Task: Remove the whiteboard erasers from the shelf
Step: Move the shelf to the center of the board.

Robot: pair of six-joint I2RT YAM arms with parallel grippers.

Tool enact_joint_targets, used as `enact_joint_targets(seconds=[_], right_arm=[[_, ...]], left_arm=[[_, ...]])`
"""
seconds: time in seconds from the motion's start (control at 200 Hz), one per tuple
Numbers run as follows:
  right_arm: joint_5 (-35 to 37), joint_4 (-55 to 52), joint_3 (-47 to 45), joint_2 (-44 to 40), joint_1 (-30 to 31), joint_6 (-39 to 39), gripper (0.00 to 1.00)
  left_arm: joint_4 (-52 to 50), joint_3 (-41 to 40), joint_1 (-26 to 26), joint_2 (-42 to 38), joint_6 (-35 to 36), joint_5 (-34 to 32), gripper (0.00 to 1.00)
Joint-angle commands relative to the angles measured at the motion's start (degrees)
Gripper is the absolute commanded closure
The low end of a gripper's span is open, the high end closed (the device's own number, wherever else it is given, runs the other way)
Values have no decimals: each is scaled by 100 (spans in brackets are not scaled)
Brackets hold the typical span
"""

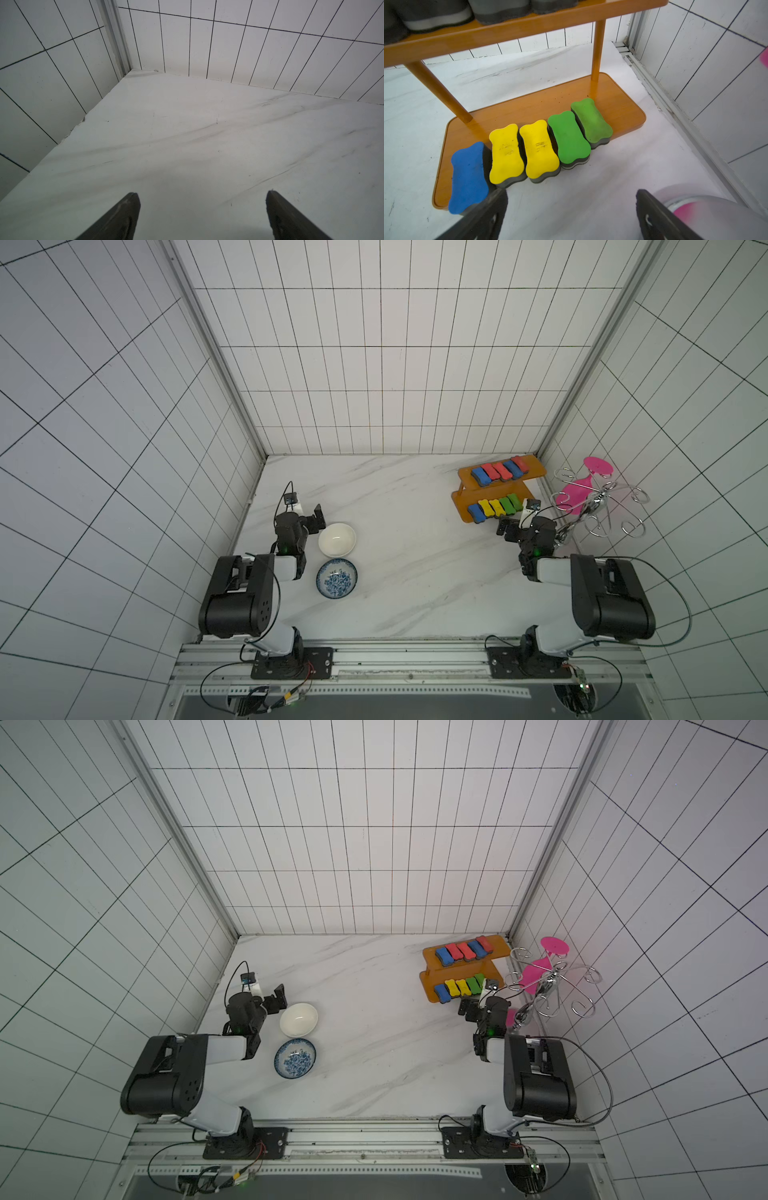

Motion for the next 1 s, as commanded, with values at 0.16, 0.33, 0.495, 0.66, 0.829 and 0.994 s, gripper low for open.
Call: enact_joint_targets(seconds=[0.16,0.33,0.495,0.66,0.829,0.994], right_arm=[[-21,20,100,26,-35,-48,1],[-13,30,93,26,-35,-40,1],[-7,21,89,18,-27,-63,1],[140,197,-138,-244,192,-285,0],[857,-259,-507,-1413,676,-382,0],[1596,-734,-788,-2442,1396,-392,1]], left_arm=[[63,-9,-15,-10,-6,-46,2],[46,-9,-15,-15,-4,-60,2],[46,-9,-13,-22,-10,-58,2],[-268,7,-39,-424,-159,-538,3],[-1576,291,-435,-1345,-232,-1220,3],[-2238,690,-1085,-1714,-704,-957,3]])
